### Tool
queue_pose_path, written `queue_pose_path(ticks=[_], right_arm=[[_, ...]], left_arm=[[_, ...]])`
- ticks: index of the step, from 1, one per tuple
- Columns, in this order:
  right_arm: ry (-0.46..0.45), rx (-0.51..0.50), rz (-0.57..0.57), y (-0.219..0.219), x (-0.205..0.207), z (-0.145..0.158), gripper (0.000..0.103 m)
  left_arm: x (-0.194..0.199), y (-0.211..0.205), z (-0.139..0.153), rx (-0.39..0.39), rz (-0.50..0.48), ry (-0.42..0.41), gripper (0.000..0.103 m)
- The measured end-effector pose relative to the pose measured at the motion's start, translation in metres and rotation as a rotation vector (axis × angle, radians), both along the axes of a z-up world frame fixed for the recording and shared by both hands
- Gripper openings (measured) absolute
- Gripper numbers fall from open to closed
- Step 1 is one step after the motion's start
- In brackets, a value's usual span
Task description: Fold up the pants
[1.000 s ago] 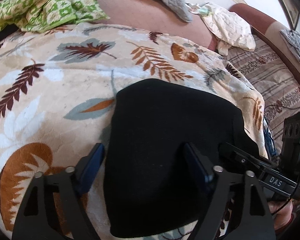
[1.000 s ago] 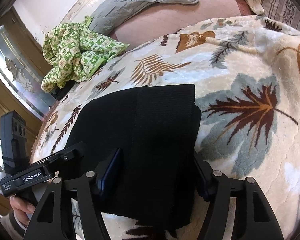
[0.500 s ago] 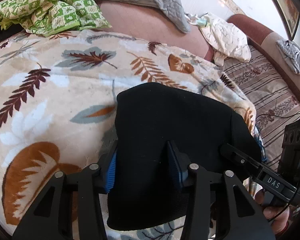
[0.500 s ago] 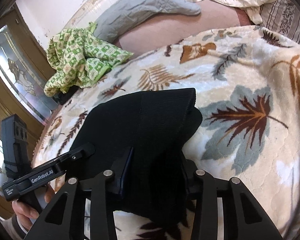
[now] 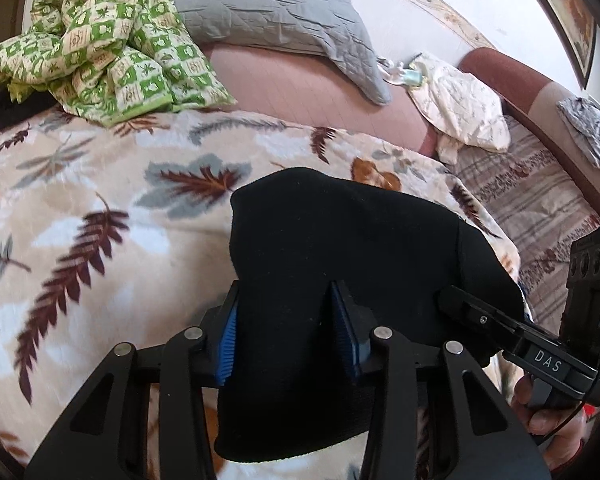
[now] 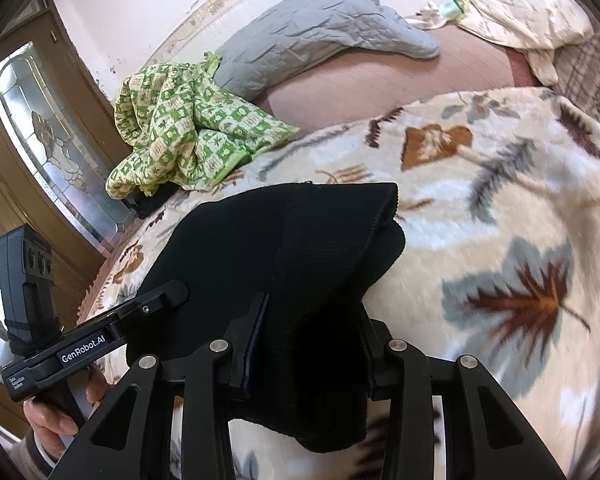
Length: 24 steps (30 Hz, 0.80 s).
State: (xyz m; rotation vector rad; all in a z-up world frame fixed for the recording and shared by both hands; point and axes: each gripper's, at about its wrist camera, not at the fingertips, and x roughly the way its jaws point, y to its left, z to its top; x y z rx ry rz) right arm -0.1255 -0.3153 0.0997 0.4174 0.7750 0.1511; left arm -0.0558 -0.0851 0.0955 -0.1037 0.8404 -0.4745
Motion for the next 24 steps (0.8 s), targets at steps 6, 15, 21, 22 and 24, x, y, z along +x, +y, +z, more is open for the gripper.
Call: queue_pose_path(ticks=[6,15,21,22,24], right_arm=[[0.029,0.003,-0.003,-0.004,0.049,-0.013,0.038],[0.148,-0.020,-0.008,-0.013,0.083,-0.060,0.051],[0.094,-0.154,-0.048,-0.015,0.060,-0.031,0.055],[0.082,-0.191,-0.049,-0.012,0.058,-0.024,0.055],[0.062,-0.223,-0.033,-0.005,0.055,-0.011,0.054]], left_arm=[[0.039,-0.007,-0.014,0.049,0.026,0.017,0.040],[0.063,-0.013,-0.051,0.111,0.014,0.097,0.052],[0.060,0.002,-0.047,0.127,0.063,0.108,0.070],[0.058,0.005,-0.044,0.127,0.077,0.101,0.070],[0.054,0.008,-0.038,0.135,0.098,0.082,0.070]])
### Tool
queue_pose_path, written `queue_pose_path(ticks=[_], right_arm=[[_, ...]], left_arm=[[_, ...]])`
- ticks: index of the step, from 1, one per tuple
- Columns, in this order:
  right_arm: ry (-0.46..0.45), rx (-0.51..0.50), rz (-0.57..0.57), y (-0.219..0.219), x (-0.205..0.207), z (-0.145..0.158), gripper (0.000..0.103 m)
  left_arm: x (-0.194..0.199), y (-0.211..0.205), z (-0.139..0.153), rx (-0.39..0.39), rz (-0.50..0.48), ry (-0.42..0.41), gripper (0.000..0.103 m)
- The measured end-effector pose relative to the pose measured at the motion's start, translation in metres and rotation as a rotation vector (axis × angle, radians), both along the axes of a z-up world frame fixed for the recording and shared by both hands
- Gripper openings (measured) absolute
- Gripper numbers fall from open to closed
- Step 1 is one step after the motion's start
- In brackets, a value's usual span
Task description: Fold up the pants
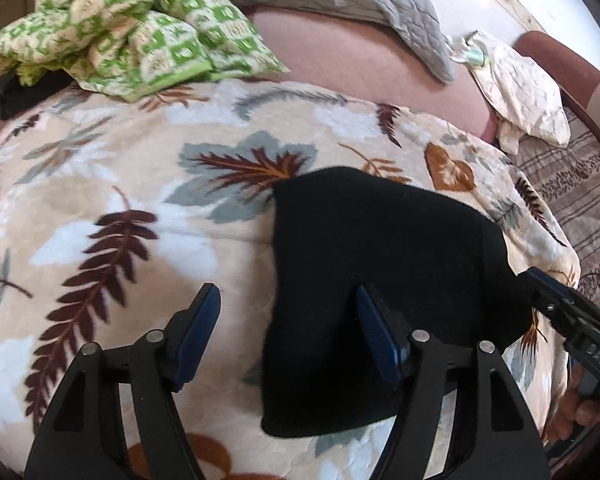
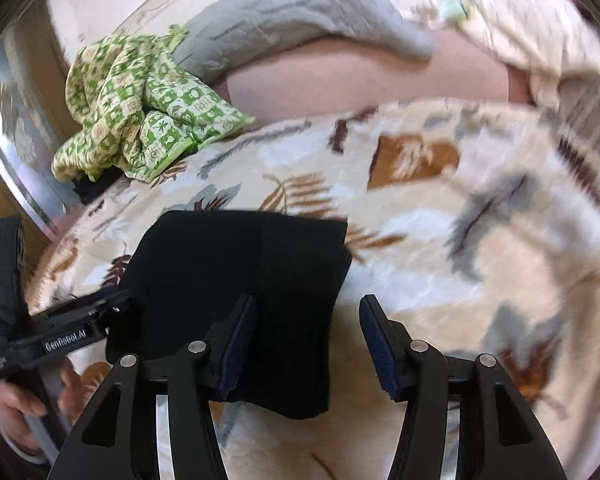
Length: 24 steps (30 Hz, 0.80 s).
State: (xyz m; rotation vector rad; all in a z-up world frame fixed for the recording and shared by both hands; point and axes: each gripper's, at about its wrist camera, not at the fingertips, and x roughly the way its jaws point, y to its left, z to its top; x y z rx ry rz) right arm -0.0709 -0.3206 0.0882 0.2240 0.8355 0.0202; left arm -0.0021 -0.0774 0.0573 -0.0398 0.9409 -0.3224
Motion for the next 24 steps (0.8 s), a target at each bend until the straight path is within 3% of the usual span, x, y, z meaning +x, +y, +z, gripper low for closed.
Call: queue_pose_path(ticks=[2,7,13,17,24], right_arm=[[-0.022,0.012,0.025,0.006,-0.002,0.009,0.048],[-0.027,0.021,0.066,0.022,-0.005,0.011,0.044],[0.059,-0.050,0.075,0.034,-0.012,-0.022,0.042],[0.052,-0.049,0.076,0.029,-0.016,-0.036,0.042],[0.026,0.004,0.071,0.025,-0.013,-0.015,0.043]], left_arm=[[-0.004,0.001,0.005,0.014,0.008,-0.024,0.070],[-0.013,-0.008,0.007,0.056,-0.008,-0.046,0.070],[-0.015,-0.024,-0.016,0.105,-0.040,-0.005,0.070],[-0.018,-0.030,-0.016,0.106,-0.046,-0.011,0.070],[-0.017,-0.033,0.000,0.135,-0.063,-0.041,0.070]])
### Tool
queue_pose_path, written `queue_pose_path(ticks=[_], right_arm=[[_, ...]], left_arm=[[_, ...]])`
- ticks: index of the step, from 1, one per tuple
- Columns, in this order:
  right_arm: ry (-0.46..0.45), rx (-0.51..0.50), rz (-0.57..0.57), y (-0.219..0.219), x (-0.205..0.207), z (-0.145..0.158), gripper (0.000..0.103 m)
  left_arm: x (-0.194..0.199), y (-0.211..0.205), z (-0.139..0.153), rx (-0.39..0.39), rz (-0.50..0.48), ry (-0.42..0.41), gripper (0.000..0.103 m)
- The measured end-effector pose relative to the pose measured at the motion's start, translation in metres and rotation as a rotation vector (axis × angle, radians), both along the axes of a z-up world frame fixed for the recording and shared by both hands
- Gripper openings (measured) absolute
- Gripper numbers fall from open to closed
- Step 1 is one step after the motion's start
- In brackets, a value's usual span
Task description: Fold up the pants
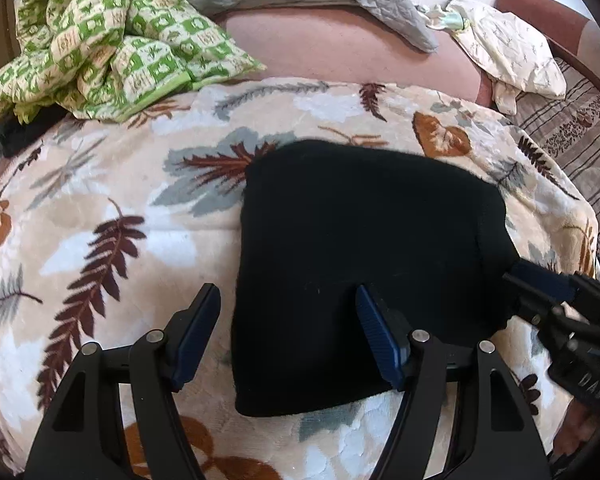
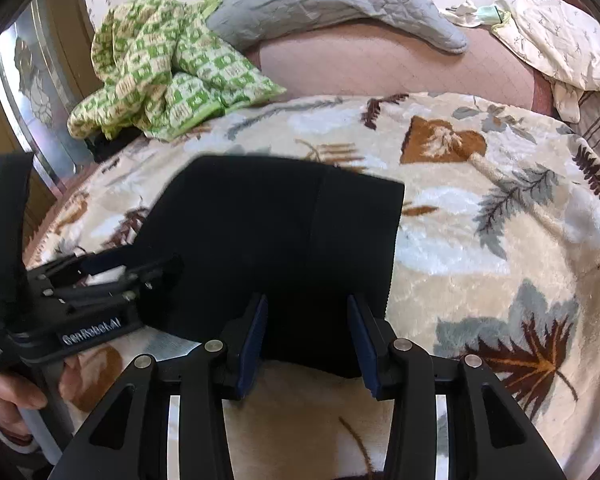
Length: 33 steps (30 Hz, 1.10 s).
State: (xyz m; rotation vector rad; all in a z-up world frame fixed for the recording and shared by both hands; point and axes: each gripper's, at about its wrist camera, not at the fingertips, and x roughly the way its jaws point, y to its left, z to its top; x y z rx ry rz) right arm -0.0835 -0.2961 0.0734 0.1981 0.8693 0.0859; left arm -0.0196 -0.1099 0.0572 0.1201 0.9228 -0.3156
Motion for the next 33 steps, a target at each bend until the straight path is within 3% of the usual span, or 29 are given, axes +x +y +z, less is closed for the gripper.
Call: queue_pose_path(ticks=[3,9,21,29,33], right_arm=[[-0.051,-0.002,-0.020,-0.001,0.008,0.013,0.043],[-0.058,-0.014,-0.013,0.003,0.035,0.019,0.043],[0.025,0.068,-0.103,-0.024,0.070,-0.021,0.043],[0.044,0.059,-0.088,-0.024,0.078,-0.034,0.043],[0.032,0.013,-0.069,-0.016,0.067,-0.017,0.043]], left_arm=[[0.005,0.000,0.007,0.001,0.006,-0.015,0.070],[0.024,-0.004,0.016,0.016,0.013,-0.046,0.070],[0.057,-0.021,-0.005,0.055,-0.010,0.003,0.072],[0.071,-0.008,-0.018,-0.049,0.020,0.082,0.076],[0.057,-0.002,-0.007,-0.050,0.018,0.052,0.076]])
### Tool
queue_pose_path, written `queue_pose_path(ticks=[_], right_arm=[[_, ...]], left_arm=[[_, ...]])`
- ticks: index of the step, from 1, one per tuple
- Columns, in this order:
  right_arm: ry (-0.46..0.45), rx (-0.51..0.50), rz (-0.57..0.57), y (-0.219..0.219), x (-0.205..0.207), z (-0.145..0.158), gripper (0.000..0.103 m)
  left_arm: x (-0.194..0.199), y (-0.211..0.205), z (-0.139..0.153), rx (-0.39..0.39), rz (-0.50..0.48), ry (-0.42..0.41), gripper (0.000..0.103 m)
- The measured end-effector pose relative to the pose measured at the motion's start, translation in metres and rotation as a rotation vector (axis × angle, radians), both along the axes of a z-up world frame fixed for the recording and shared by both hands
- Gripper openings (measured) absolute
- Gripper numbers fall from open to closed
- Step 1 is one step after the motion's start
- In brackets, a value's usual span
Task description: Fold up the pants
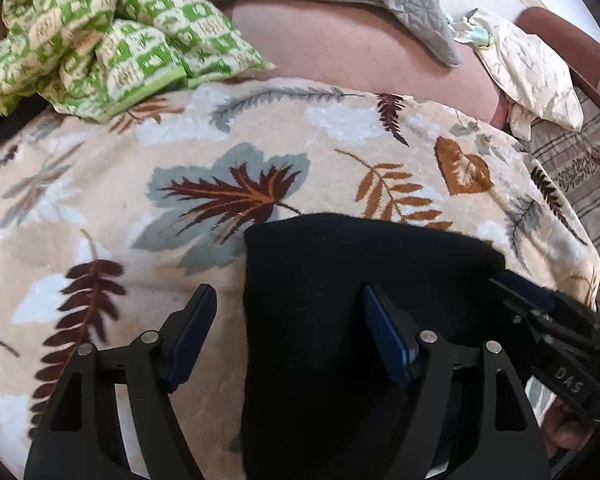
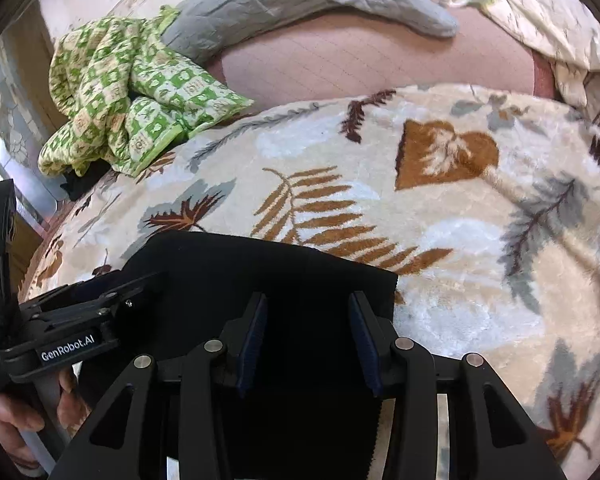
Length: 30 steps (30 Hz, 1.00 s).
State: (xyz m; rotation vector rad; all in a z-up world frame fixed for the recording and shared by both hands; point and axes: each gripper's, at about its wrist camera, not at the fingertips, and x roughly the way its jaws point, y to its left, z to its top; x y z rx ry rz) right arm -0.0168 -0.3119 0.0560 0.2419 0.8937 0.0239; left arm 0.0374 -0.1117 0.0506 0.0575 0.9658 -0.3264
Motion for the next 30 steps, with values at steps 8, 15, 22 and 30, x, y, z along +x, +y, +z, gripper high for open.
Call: queue_pose_path(ticks=[8,15,22,30], right_arm=[[-0.016,-0.127,0.069,0.029,-0.050,0.015,0.052],[-0.018,-0.180,0.047,0.037,-0.066,-0.011,0.054],[-0.053,-0.109,0.017,0.031,-0.073,0.007,0.056],[-0.116,-0.094,-0.039,0.037,-0.088,0.042,0.072]], left_arm=[[-0.036,0.020,0.000,0.002,0.019,-0.018,0.075],[-0.045,0.015,-0.011,0.011,0.040,-0.030,0.081],[-0.058,0.017,0.001,0.030,0.039,-0.059,0.081],[-0.085,0.029,0.032,0.017,0.066,-0.153,0.081]])
